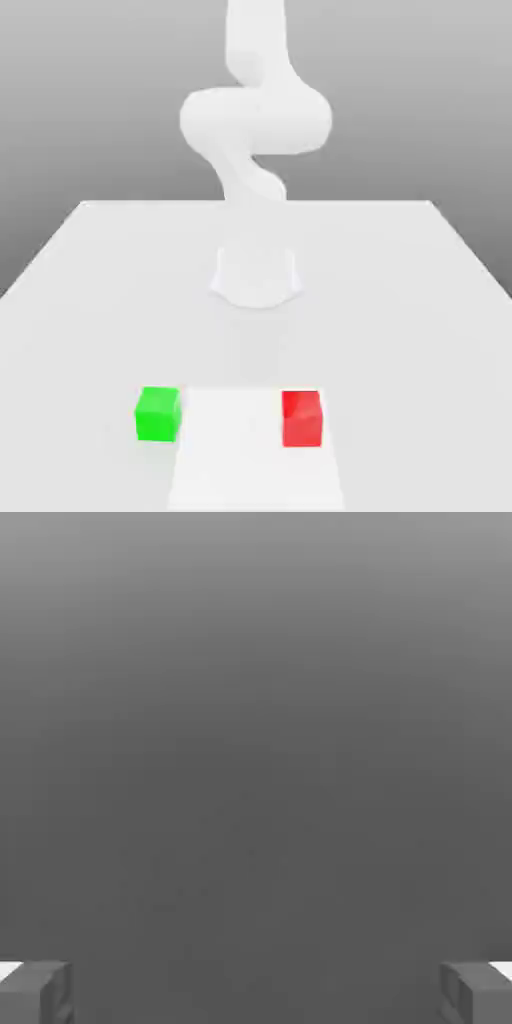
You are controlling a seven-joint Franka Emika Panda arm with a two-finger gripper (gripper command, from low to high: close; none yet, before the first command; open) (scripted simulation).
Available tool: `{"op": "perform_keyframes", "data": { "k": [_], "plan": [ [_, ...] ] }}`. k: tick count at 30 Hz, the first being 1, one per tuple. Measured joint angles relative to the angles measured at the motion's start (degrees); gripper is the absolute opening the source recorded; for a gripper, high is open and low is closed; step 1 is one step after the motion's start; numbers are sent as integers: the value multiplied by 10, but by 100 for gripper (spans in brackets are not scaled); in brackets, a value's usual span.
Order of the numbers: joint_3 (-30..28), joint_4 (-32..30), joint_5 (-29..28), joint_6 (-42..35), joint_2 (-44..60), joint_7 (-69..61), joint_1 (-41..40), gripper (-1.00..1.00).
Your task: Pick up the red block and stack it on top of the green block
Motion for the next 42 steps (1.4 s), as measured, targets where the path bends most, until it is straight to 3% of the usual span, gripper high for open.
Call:
{"op": "perform_keyframes", "data": {
  "k": [13, 19, 25, 26, 33, 42],
  "plan": [
    [16, -154, 41, 161, 279, 12, 43, 0],
    [30, -224, -2, 235, 402, 61, 50, 0],
    [18, -220, -29, 335, 525, 84, 59, 0],
    [16, -217, -31, 353, 546, 85, 60, -100],
    [16, -216, -33, 357, 551, 87, 60, -100],
    [17, -235, -26, 241, 413, 38, 29, -100]
  ]
}}
